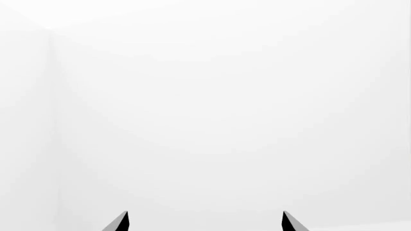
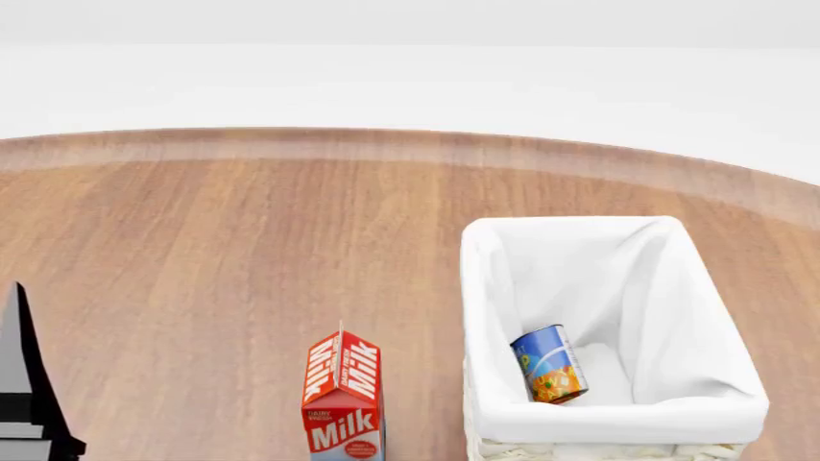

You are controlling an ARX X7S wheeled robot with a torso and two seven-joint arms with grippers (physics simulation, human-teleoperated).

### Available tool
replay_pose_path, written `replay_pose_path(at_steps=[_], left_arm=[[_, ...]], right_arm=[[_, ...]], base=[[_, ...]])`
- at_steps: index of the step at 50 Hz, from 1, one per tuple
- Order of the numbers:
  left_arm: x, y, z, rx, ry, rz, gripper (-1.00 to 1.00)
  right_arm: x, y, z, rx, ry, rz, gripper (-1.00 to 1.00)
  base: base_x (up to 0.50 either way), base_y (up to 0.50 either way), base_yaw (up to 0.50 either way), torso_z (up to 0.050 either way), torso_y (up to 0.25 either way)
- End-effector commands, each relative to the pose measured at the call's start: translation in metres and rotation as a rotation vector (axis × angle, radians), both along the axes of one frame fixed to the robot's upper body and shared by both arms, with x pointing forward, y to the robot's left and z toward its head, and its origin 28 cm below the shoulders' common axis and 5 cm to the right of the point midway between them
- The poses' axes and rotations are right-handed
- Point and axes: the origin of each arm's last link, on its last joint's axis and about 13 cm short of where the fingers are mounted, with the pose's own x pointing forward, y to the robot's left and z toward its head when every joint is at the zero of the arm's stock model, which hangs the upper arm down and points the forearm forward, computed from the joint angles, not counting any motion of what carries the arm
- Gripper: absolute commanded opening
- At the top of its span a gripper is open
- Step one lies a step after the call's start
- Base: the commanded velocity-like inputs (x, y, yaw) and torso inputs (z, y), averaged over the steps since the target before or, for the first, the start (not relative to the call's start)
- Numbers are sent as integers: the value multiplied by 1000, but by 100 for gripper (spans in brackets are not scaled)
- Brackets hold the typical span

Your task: Pick up the alphabet soup and the tomato sauce, and put them in the basket.

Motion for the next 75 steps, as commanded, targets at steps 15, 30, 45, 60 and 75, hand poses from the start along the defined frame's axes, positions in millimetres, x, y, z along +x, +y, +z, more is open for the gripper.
replay_pose_path(at_steps=[15,30,45,60,75], left_arm=[[2,-1,0,3,3,-5,100],[2,-2,-1,4,5,-7,100],[2,-2,-1,3,6,-9,100],[3,-2,1,6,5,-11,100],[5,-1,-2,1,7,-12,100]], right_arm=[[47,-21,76,14,-261,-154,-100],[78,-28,87,13,-296,-237,-100],[129,-36,78,-22,-272,-328,-100],[179,-38,54,-31,-236,-383,-100],[209,-32,27,-6,-147,-426,-100]], base=[[0,0,0,0,0],[0,0,0,0,0],[0,0,0,0,0],[0,0,0,0,1],[0,0,0,0,0]])
